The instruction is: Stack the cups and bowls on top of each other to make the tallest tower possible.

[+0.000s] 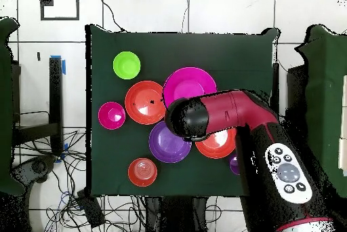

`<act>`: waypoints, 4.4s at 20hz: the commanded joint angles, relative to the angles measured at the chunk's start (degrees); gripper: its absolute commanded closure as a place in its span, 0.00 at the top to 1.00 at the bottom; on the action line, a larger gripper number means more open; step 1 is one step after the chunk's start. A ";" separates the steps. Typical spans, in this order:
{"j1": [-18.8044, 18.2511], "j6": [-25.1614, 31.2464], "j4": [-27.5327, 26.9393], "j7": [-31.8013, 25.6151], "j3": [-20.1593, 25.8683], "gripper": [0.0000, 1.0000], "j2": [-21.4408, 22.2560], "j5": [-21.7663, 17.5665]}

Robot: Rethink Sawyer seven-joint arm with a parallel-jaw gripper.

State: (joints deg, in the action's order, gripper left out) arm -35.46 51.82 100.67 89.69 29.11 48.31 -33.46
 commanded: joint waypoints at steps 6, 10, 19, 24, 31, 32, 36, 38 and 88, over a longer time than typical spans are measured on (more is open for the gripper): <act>0.38 6.82 -4.72 -14.88 3.14 0.00 -4.58 -5.25; -0.76 6.98 -2.76 -15.92 3.78 0.00 -2.76 -4.59; -1.28 9.53 -5.28 -18.40 7.67 0.00 -2.93 -3.31; -2.78 7.78 -5.14 -18.04 9.38 0.00 -3.10 -3.99; -3.90 7.85 -6.18 -18.33 10.83 0.00 -4.86 -4.96; -4.09 8.06 -5.94 -18.25 11.09 0.00 -4.74 -4.70; -4.84 8.90 -6.51 -19.44 11.50 0.00 -4.77 -5.50; -5.58 7.94 -7.01 -21.01 12.58 0.00 -5.63 -5.66; -7.27 6.05 -11.62 -18.45 15.19 1.00 -11.84 -10.14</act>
State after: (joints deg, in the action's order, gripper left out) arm -42.60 56.29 89.87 89.19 43.41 36.97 -39.55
